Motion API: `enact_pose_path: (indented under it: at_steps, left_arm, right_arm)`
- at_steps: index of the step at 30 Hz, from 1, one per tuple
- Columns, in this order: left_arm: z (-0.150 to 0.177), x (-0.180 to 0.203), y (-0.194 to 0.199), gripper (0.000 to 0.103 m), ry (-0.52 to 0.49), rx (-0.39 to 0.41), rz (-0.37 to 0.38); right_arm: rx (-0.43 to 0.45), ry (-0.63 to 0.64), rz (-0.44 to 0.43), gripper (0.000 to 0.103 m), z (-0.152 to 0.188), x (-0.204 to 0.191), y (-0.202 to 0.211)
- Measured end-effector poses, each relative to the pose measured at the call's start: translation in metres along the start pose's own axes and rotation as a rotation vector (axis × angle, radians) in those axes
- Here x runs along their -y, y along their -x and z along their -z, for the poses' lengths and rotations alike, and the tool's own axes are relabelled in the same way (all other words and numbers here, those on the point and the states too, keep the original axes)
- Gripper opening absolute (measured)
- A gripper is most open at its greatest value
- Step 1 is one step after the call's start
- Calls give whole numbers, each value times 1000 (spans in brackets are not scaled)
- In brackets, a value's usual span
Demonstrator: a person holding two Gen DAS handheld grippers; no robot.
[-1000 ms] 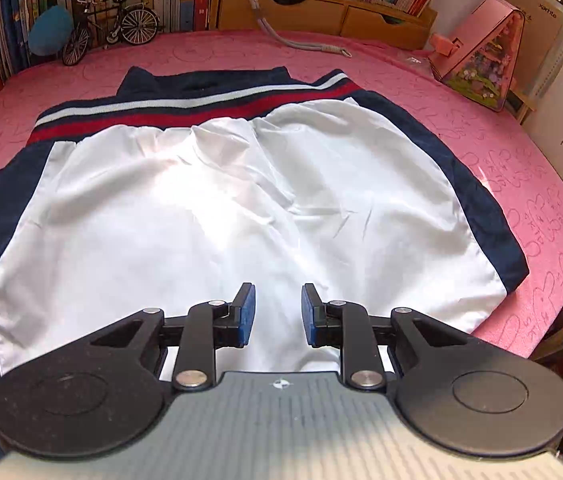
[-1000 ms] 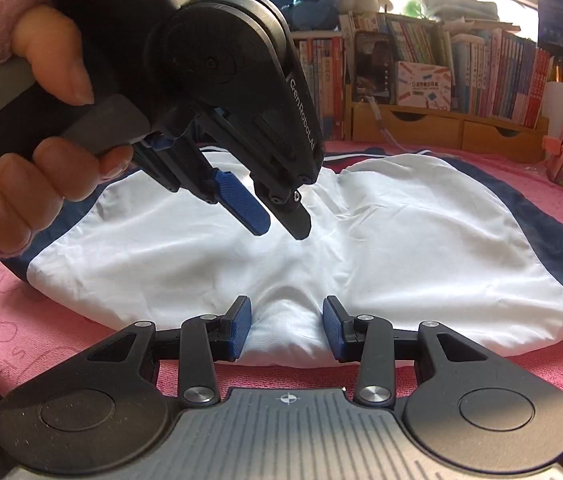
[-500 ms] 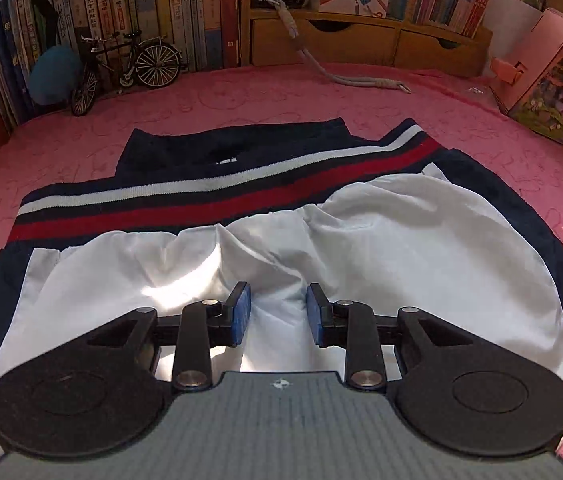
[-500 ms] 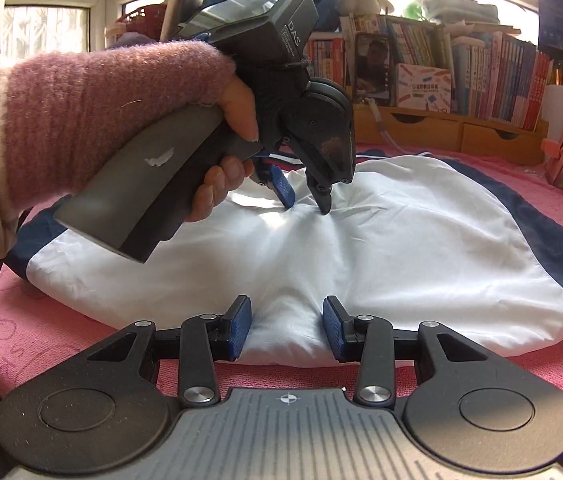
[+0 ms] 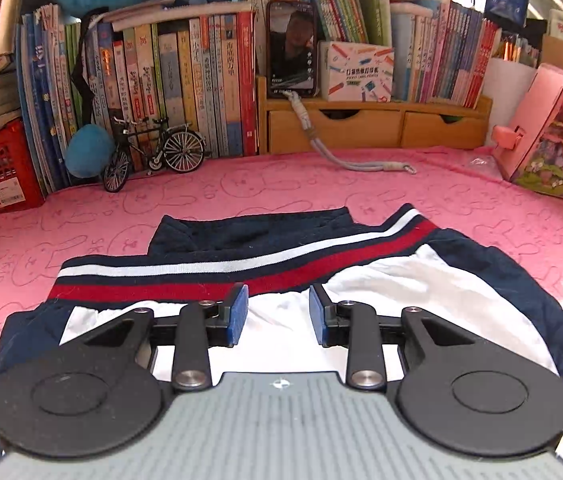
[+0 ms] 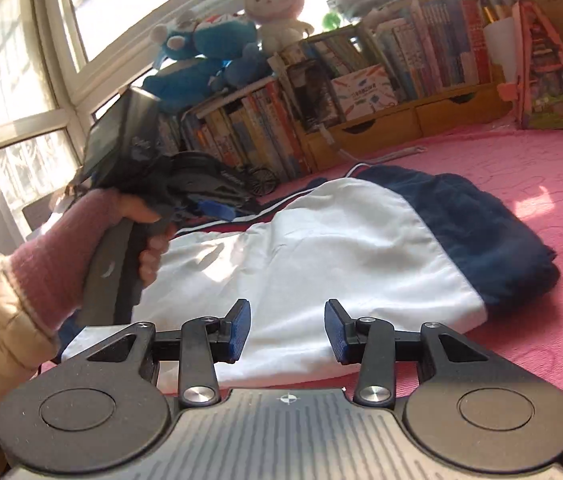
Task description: Fold clothes
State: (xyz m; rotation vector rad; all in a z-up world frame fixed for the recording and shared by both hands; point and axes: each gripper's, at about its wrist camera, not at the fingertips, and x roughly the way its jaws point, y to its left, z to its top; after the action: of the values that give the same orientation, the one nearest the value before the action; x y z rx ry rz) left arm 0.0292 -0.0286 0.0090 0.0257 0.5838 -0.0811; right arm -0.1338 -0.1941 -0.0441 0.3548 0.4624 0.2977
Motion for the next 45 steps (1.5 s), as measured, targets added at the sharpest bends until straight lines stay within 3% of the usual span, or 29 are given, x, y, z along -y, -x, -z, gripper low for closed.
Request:
enact_pose_path:
  at_steps: [3,6,8,12,19,24,31,35,40,45]
  left_arm:
    - [34,15,48,39,13,68,2]
    - [64,26,70,40,69,24,22]
    - [76,25,75,40,162,-29,48]
    - [88,20,72,39,249,-77,9]
    - [102,31,75,43,238,-69,-54]
    - [110,51,75,50,151,-42,-90]
    - [109,50,75,51,149,-45,-81]
    - [111,52,75,51,137,-44,-89]
    - [110,52,75,51,139,-47,-91]
    - [109,55,75,51,123,-48,-100]
  right_arm:
    - [51,-106,138,43,-13,32,16]
    - [67,-169,221,45,-16,54,21]
    - [77,-179,261,49,-15,63,20]
    - [93,-180,304,51,-8,63,20]
    - [69,-198,338,56,-2,64,17]
    - [52,-206,312,58,-5,65,8]
    - [50,-235,265,72,-20,73,-16]
    - [49,-245,251,74,-26,76,-27]
    - [-7,-362,174,74,-28,82,-16]
    - [-44,-352,113,76,-20,71,-5]
